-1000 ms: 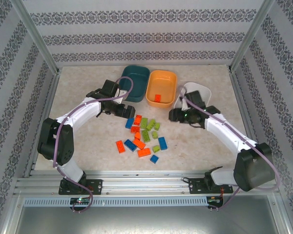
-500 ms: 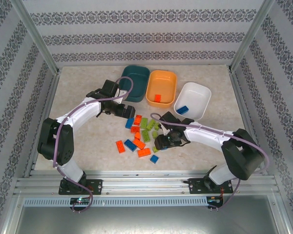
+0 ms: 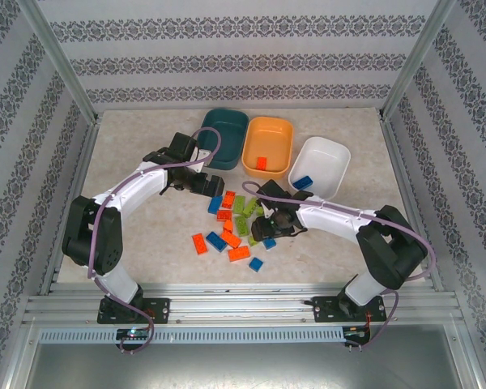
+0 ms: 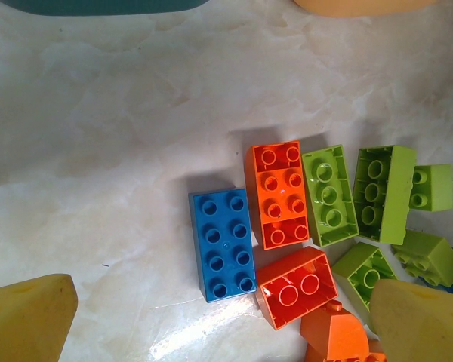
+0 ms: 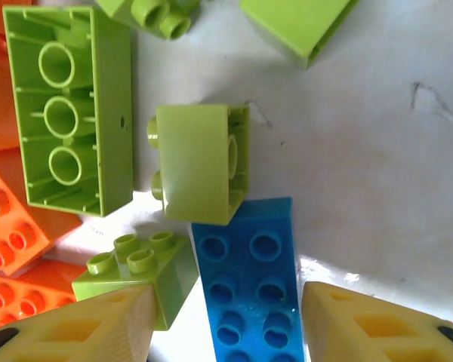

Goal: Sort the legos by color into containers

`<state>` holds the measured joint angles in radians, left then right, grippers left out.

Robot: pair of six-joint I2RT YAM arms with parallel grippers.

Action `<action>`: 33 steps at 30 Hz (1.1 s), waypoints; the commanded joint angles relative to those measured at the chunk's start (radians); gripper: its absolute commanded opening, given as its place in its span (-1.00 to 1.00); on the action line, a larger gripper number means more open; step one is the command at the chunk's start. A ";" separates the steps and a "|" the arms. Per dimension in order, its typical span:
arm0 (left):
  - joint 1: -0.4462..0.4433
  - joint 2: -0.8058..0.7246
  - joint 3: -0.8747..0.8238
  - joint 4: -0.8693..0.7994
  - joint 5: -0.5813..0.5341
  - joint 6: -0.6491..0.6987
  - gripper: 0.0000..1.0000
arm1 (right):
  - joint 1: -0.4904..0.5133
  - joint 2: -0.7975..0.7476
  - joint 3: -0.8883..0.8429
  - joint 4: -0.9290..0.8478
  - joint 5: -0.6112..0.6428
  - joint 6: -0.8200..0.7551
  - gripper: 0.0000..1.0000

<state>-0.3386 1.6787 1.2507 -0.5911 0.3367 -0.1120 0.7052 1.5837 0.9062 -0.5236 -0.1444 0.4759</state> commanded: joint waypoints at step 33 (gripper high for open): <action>0.002 0.016 0.020 -0.016 0.010 0.000 1.00 | 0.052 0.062 -0.023 -0.079 0.235 -0.019 0.04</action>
<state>-0.3386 1.6791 1.2507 -0.5915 0.3397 -0.1123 0.7513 1.6196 0.8734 -0.5858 0.0174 0.4644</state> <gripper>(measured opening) 0.999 0.529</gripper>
